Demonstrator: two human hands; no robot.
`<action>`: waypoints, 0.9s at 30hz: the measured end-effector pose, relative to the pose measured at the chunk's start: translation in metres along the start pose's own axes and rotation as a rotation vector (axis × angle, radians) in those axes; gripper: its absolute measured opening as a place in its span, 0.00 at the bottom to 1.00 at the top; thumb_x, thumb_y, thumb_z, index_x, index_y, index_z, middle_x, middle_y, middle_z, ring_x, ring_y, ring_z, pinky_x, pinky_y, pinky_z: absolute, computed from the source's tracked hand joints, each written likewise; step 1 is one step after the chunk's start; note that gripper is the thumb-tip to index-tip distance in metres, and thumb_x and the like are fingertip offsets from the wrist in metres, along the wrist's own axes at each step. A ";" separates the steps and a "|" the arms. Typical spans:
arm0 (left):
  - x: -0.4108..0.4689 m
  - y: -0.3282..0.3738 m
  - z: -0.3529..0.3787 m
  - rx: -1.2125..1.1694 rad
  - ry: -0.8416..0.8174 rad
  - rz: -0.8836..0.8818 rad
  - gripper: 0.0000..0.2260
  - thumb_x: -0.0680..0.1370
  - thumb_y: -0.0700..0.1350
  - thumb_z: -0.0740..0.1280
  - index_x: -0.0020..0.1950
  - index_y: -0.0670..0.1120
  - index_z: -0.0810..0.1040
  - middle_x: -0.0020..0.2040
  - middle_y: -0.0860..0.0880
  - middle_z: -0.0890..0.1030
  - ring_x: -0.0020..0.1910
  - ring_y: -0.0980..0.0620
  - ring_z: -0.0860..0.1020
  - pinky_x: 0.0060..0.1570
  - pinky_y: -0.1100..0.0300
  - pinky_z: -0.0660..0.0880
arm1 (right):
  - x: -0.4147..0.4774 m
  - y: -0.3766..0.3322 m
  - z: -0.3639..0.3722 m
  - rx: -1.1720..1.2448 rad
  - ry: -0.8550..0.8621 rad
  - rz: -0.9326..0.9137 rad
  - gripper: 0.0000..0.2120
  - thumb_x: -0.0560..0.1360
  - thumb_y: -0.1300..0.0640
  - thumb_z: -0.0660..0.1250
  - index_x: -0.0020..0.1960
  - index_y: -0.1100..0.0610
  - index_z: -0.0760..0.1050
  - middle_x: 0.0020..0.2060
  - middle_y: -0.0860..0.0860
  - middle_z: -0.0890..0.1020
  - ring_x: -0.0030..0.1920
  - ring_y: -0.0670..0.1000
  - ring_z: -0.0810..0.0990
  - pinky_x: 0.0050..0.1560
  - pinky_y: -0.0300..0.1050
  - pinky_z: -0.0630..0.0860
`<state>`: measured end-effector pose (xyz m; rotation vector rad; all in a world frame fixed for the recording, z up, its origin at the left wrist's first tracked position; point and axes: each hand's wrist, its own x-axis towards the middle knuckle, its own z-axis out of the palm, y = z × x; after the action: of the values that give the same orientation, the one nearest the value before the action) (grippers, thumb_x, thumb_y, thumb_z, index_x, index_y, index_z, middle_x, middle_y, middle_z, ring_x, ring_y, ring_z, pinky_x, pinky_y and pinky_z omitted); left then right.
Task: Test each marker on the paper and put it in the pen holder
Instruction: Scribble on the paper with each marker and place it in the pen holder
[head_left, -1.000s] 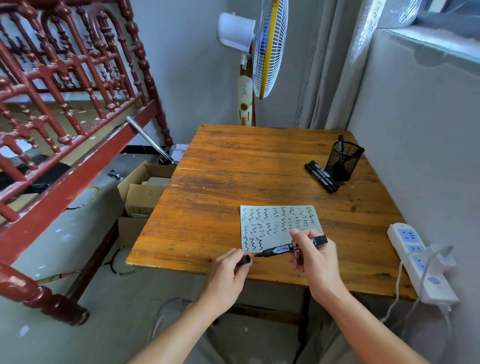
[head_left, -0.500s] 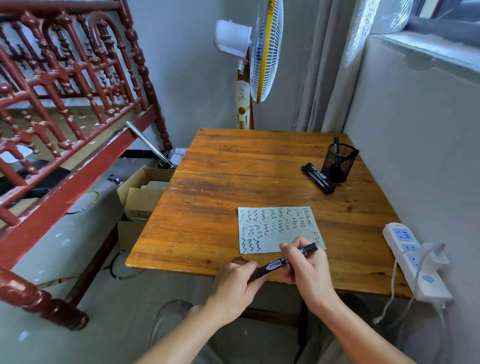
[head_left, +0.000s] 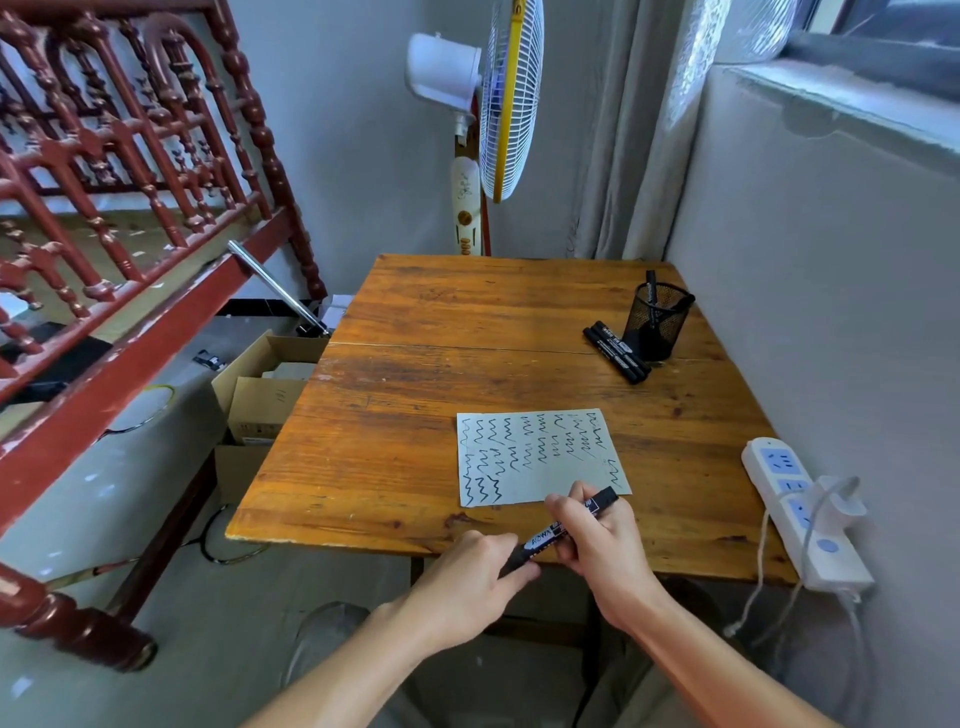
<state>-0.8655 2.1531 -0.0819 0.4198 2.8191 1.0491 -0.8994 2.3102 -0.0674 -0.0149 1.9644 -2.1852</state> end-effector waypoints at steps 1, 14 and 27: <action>0.001 0.000 -0.001 0.008 -0.006 0.001 0.07 0.78 0.51 0.63 0.42 0.51 0.72 0.45 0.51 0.79 0.43 0.55 0.76 0.44 0.58 0.74 | 0.001 -0.001 0.000 0.006 -0.004 0.004 0.18 0.77 0.66 0.64 0.31 0.58 0.63 0.24 0.50 0.70 0.22 0.47 0.68 0.23 0.36 0.64; 0.038 -0.028 -0.015 0.402 0.279 0.076 0.20 0.78 0.52 0.63 0.67 0.46 0.68 0.61 0.50 0.75 0.58 0.53 0.73 0.56 0.60 0.68 | 0.039 -0.022 -0.020 0.077 0.282 0.150 0.05 0.77 0.55 0.68 0.46 0.56 0.77 0.28 0.47 0.76 0.24 0.42 0.70 0.26 0.35 0.65; 0.046 -0.087 -0.010 0.556 0.196 -0.201 0.36 0.73 0.71 0.41 0.73 0.50 0.58 0.75 0.48 0.59 0.74 0.49 0.53 0.70 0.49 0.46 | 0.217 -0.101 -0.107 -0.249 0.820 -0.110 0.12 0.77 0.49 0.65 0.53 0.57 0.79 0.48 0.53 0.84 0.44 0.51 0.78 0.44 0.42 0.69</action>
<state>-0.9308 2.0976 -0.1316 0.0668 3.2169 0.2675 -1.1412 2.3910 -0.0081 0.8823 2.6779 -2.1881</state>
